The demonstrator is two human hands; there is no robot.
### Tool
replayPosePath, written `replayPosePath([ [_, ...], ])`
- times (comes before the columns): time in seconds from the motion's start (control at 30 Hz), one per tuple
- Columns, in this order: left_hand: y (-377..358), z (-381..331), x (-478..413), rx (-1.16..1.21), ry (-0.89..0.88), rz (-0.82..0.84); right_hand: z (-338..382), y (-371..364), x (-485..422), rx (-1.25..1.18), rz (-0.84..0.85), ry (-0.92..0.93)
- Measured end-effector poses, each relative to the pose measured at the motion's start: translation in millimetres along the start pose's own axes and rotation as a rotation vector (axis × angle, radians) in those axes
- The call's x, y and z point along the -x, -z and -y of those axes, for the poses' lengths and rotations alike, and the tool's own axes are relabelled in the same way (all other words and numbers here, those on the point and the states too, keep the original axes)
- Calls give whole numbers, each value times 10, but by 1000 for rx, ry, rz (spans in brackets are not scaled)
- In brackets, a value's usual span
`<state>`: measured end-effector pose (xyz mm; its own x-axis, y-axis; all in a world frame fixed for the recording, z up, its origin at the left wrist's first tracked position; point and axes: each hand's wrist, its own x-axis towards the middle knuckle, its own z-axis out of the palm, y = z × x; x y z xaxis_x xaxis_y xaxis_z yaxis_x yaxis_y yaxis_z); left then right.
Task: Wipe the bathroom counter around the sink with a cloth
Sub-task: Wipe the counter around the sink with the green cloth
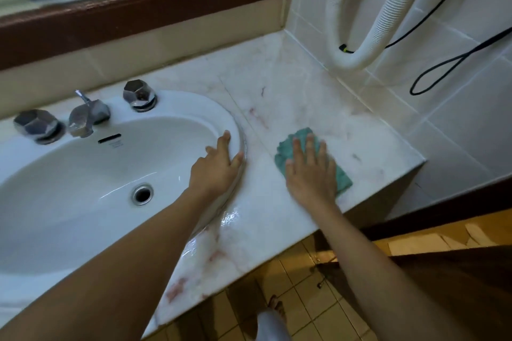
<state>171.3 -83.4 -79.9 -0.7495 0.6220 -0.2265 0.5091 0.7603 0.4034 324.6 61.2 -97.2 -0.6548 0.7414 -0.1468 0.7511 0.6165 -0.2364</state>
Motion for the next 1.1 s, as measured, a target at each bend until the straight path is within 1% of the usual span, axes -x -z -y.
replayPosePath([
  [0.07, 13, -17, 56, 33, 20, 15, 453, -204, 677, -27, -6, 85],
  [0.13, 32, -37, 230, 75, 31, 7, 732, -368, 1372, -9, 5, 194],
  [0.2, 50, 32, 529, 26, 41, -27, 706, -398, 1806, 9, 52, 321],
  [0.27, 79, 239, 911, -26, 48, -87, 429, -281, 1784, 56, 96, 416],
  [0.3, 77, 404, 1098, -35, 41, -129, 268, -212, 1655, 80, 102, 417],
  [0.33, 86, 589, 1281, -29, 34, -186, 132, -154, 1461, 91, 91, 370],
  [0.4, 135, 988, 1625, -11, 33, -271, 30, -52, 1063, 84, 110, 190],
  [0.47, 169, 1347, 1943, -29, 31, -338, 188, -45, 889, 44, 94, 60],
  [0.53, 177, 1585, 2238, -44, 0, -364, 522, -170, 1005, 18, 50, -1],
  [0.63, 144, 1795, 2673, 4, 18, -408, 1193, -454, 1673, -19, 0, 46],
  [0.67, 130, 1863, 2812, 30, 55, -436, 1415, -547, 1955, -44, -1, 55],
  [0.73, 105, 2053, 3059, 84, 191, -507, 1852, -711, 2476, -83, 44, 97],
  [0.77, 99, 2174, 3162, 101, 267, -540, 2031, -783, 2705, -80, 68, 157],
  [0.83, 138, 2424, 3301, 110, 393, -582, 2211, -903, 3034, -45, 87, 388],
  [0.9, 237, 2653, 3358, 120, 491, -607, 2090, -934, 3043, 28, 150, 628],
  [0.93, 299, 2764, 3356, 115, 523, -624, 1934, -913, 2951, 60, 153, 706],
  [0.97, 370, 2874, 3341, 99, 544, -644, 1751, -858, 2828, 92, 142, 740],
  [1.03, 491, 3092, 3304, 48, 569, -669, 1352, -755, 2535, 170, 102, 715],
  [1.1, 545, 3269, 3276, 28, 597, -663, 1160, -661, 2335, 195, 117, 597],
])
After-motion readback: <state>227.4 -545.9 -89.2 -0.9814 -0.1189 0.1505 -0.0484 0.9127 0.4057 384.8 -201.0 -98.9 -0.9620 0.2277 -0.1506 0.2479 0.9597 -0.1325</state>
